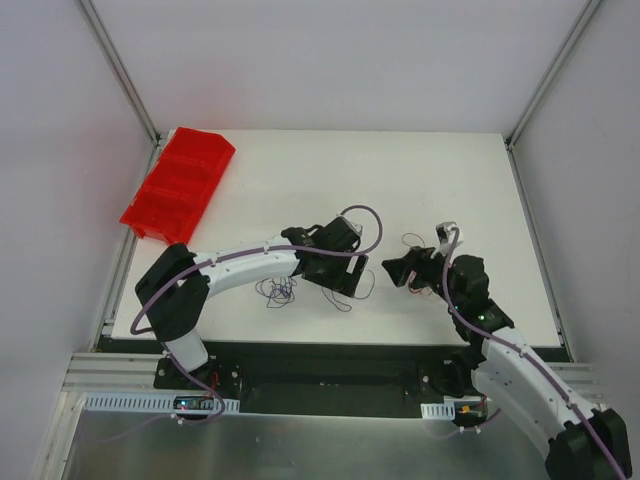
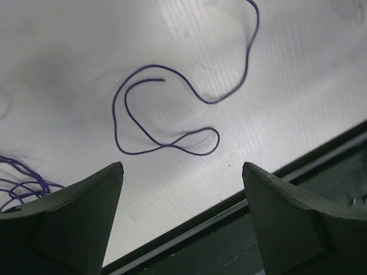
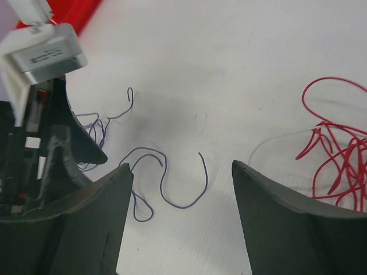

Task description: Untangle the cables

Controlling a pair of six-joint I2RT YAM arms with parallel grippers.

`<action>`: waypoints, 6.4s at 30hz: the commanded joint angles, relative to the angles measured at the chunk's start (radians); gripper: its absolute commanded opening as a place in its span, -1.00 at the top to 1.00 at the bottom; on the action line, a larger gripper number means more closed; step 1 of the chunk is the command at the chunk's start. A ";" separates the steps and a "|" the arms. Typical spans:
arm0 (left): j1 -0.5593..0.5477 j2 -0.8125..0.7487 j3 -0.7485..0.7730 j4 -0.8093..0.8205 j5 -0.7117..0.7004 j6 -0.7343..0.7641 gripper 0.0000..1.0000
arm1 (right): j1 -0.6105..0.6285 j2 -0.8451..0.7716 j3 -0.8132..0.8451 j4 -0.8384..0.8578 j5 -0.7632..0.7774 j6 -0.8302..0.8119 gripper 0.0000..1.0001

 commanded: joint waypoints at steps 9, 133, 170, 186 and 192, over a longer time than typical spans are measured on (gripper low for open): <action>0.002 0.161 0.163 -0.177 -0.202 -0.490 -0.56 | -0.016 -0.097 -0.043 0.068 0.080 -0.010 -0.44; 1.280 0.193 0.525 -0.260 0.016 -0.397 1.00 | -0.013 0.022 -0.063 0.165 0.076 -0.005 -0.37; 1.211 0.174 0.714 -0.277 0.023 -0.185 -0.55 | 0.020 0.137 -0.009 0.183 0.045 -0.064 -0.40; 0.731 -0.365 -0.168 0.027 0.525 0.041 -0.40 | 0.247 0.809 0.522 0.140 -0.288 0.126 -0.51; 0.588 -0.296 -0.225 0.029 0.456 0.052 -0.46 | 0.255 0.907 0.436 0.391 -0.380 0.215 -0.33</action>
